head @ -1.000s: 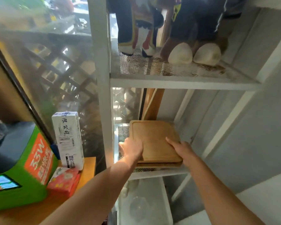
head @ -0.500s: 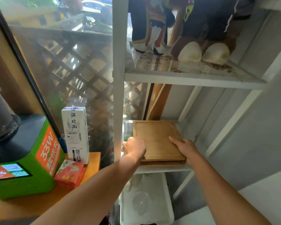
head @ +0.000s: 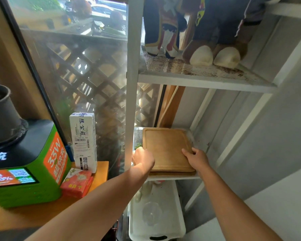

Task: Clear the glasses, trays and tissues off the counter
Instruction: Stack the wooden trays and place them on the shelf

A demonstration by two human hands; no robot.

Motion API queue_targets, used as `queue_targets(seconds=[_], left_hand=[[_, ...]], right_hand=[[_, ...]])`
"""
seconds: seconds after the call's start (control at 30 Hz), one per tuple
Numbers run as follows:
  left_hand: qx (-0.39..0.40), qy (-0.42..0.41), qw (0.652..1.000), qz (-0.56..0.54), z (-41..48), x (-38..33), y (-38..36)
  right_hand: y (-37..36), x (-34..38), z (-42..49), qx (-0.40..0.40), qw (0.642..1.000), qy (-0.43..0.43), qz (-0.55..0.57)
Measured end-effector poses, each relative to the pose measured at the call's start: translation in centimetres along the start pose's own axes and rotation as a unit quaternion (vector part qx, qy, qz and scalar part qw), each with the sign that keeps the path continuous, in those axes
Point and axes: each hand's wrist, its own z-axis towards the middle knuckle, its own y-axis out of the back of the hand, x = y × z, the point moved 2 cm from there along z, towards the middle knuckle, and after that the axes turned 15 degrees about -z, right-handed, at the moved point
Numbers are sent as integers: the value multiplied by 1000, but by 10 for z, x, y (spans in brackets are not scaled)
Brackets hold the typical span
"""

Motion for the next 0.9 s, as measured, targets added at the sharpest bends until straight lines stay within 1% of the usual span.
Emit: queue_targets(seconds=[0.1, 0.17, 0.2, 0.23, 0.27, 0.3, 0.33, 0.4, 0.43, 0.5, 0.57, 0.67, 0.73, 0.8, 0.9], left_hand=[[30, 24, 999, -31, -18, 4, 6], [51, 24, 998, -17, -31, 10, 11], [76, 21, 997, 1, -43, 9, 16], [88, 33, 995, -21, -54, 10, 22], [100, 17, 995, -18, -62, 16, 26], [118, 25, 991, -51, -70, 22, 31], [152, 0, 988, -39, -79, 28, 35], [182, -45, 982, -8, -97, 43, 57], [200, -67, 978, 8, -105, 53, 72], [238, -115, 964, 23, -121, 73, 110], [256, -152, 952, 64, -128, 101, 160], [231, -176, 947, 137, -127, 161, 246], [173, -156, 953, 192, -119, 211, 314], [120, -117, 958, 232, -114, 259, 385], [73, -71, 959, 264, -105, 311, 489]], right_hand=[[4, 1, -20, -15, 999, -15, -27], [7, 0, -42, -27, 997, -31, -59], [8, 0, -55, -31, 996, -37, -75], [8, 0, -69, -33, 995, -42, -86], [7, 1, -84, -36, 994, -49, -92], [6, 3, -100, -42, 993, -54, -101], [4, 6, -116, -52, 991, -54, -115], [-5, 19, -148, -66, 985, -38, -157], [-13, 29, -167, -58, 981, -23, -183], [-37, 53, -206, -13, 967, 15, -256], [-76, 80, -243, 29, 942, 54, -330], [-165, 120, -298, 73, 912, 118, -386], [-238, 149, -341, 100, 891, 163, -412], [-308, 183, -389, 147, 875, 225, -403], [-392, 237, -450, 196, 859, 271, -388]])
